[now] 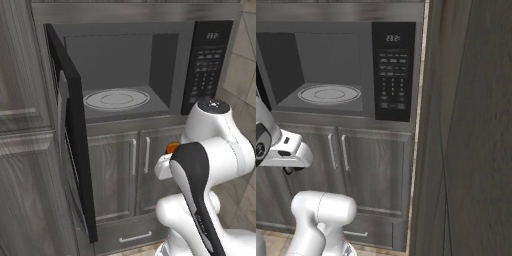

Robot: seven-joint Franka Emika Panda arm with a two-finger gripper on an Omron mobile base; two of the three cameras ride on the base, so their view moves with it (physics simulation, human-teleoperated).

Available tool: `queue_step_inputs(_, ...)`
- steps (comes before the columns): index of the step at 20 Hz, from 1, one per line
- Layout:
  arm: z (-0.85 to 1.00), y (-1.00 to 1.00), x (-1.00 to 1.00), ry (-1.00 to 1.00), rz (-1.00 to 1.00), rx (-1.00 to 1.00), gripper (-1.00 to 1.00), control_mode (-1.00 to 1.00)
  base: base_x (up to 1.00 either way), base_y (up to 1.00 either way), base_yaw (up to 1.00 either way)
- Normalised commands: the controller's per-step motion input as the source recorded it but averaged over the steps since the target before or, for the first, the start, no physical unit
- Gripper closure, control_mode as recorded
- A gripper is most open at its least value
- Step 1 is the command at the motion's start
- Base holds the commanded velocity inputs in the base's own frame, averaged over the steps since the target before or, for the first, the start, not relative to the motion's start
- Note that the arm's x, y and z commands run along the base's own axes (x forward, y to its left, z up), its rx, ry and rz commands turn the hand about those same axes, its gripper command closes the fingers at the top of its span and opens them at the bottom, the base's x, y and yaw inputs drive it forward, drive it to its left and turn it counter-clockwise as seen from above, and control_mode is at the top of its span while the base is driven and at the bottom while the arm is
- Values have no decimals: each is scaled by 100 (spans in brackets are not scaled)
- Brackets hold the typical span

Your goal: Place the microwavable item in the microwave. Then, close the microwave door and press the start button.

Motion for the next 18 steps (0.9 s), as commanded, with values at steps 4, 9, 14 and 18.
queue_step_inputs(4,57,0,1,-6,2,0,100,-100,0,0,0)
queue_step_inputs(9,68,0,29,-5,0,0,100,-100,0,0,0)
queue_step_inputs(14,32,0,76,0,1,0,100,-100,0,0,0)
queue_step_inputs(18,4,11,99,0,1,0,100,-100,0,0,0)
